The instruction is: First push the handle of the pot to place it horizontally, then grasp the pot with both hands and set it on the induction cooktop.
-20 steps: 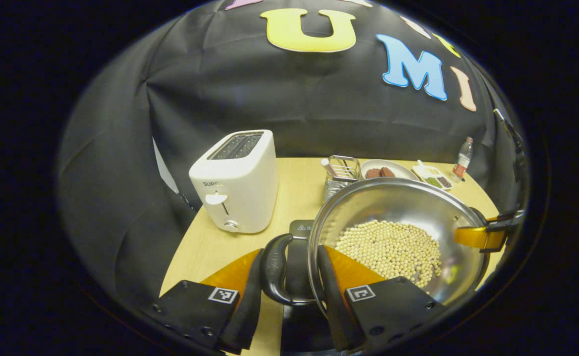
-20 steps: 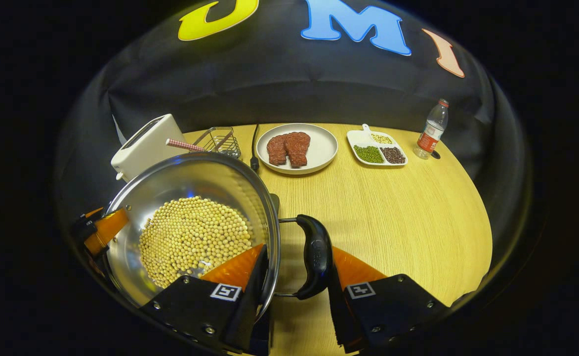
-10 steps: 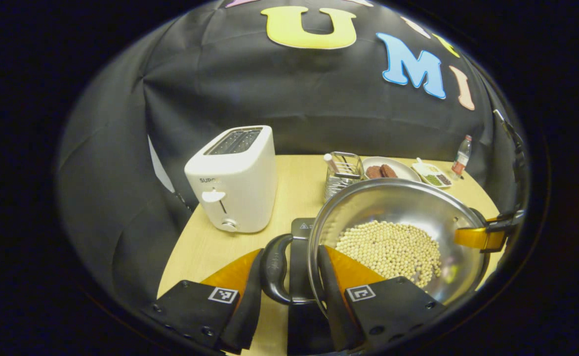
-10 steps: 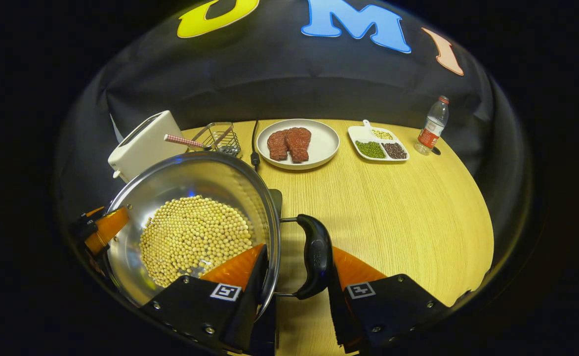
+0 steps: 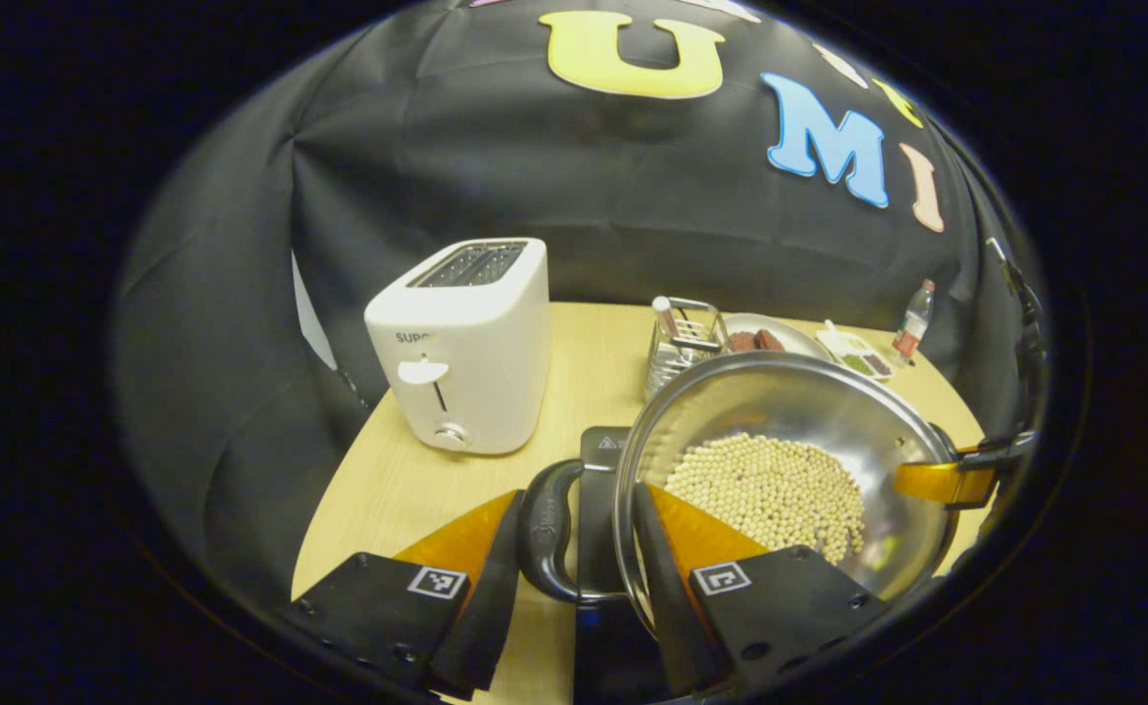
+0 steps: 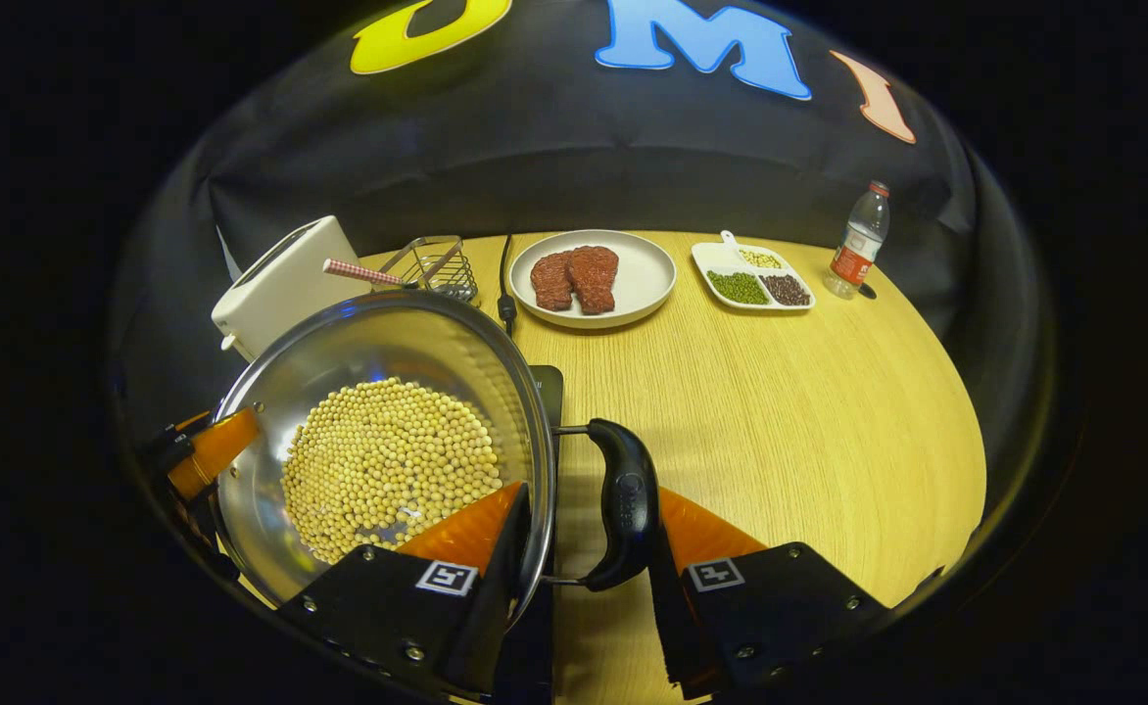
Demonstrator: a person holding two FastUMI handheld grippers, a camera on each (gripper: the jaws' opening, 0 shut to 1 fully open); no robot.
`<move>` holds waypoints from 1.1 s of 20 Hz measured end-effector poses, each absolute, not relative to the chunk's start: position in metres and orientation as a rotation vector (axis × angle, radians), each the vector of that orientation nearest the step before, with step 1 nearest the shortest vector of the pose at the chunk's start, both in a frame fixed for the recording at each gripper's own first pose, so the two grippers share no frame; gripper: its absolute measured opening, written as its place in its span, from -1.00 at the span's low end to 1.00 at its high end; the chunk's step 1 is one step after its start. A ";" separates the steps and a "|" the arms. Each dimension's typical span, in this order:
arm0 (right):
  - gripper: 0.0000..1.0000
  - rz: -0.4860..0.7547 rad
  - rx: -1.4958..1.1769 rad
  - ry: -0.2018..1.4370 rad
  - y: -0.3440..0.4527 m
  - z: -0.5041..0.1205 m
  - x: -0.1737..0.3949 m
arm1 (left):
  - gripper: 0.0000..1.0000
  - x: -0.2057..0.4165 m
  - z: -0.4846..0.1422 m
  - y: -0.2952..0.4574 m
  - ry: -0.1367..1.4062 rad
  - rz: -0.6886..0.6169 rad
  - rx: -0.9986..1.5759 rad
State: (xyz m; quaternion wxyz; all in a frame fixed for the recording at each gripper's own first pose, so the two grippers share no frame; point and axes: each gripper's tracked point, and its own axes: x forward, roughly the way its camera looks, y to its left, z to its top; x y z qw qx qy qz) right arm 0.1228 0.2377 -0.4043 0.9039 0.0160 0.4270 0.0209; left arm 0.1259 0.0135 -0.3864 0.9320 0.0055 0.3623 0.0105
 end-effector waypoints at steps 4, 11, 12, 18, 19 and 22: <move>0.60 0.056 -0.040 0.839 0.226 -0.394 0.123 | 0.94 0.111 -0.378 0.027 0.733 0.087 0.005; 0.96 0.117 -0.045 0.639 0.206 -0.331 0.122 | 0.98 0.081 -0.317 0.021 0.604 0.169 0.056; 0.94 0.128 -0.047 0.594 0.204 -0.314 0.121 | 0.96 0.080 -0.299 0.013 0.568 0.167 0.060; 0.94 0.162 -0.046 0.343 0.161 -0.198 0.116 | 0.94 0.084 -0.171 -0.089 0.327 0.117 0.093; 0.94 0.161 -0.039 0.310 0.152 -0.180 0.112 | 0.94 0.085 -0.149 -0.112 0.287 0.105 0.106; 0.94 0.148 -0.016 0.207 0.116 -0.125 0.099 | 0.90 0.083 -0.088 -0.191 0.175 0.056 0.095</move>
